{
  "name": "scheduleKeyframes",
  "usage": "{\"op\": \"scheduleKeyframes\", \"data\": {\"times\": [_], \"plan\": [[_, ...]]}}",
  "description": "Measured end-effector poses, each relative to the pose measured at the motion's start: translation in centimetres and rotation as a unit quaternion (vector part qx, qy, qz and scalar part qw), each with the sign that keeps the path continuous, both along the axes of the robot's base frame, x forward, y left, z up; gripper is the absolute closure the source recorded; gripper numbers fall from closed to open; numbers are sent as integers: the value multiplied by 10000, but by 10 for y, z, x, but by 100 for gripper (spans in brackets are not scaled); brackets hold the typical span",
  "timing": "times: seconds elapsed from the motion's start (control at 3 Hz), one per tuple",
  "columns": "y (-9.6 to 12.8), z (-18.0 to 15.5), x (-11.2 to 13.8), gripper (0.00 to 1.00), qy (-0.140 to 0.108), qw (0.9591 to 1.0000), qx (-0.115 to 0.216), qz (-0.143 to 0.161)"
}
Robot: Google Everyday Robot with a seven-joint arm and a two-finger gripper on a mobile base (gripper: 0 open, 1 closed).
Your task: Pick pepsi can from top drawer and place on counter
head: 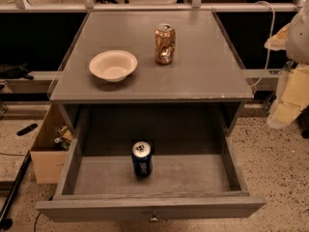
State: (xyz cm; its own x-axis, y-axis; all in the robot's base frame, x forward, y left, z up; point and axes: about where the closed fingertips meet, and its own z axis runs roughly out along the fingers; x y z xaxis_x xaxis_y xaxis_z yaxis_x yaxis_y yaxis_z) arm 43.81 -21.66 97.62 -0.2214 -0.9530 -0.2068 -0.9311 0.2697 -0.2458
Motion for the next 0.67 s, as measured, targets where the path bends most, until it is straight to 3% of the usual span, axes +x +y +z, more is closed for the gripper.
{"op": "scheduleKeyframes", "data": {"times": [0.33,0.67], "plan": [[0,0,0,0,0,10000,0,0],[3,2,-5,0,-187,9995,210,-111]]}}
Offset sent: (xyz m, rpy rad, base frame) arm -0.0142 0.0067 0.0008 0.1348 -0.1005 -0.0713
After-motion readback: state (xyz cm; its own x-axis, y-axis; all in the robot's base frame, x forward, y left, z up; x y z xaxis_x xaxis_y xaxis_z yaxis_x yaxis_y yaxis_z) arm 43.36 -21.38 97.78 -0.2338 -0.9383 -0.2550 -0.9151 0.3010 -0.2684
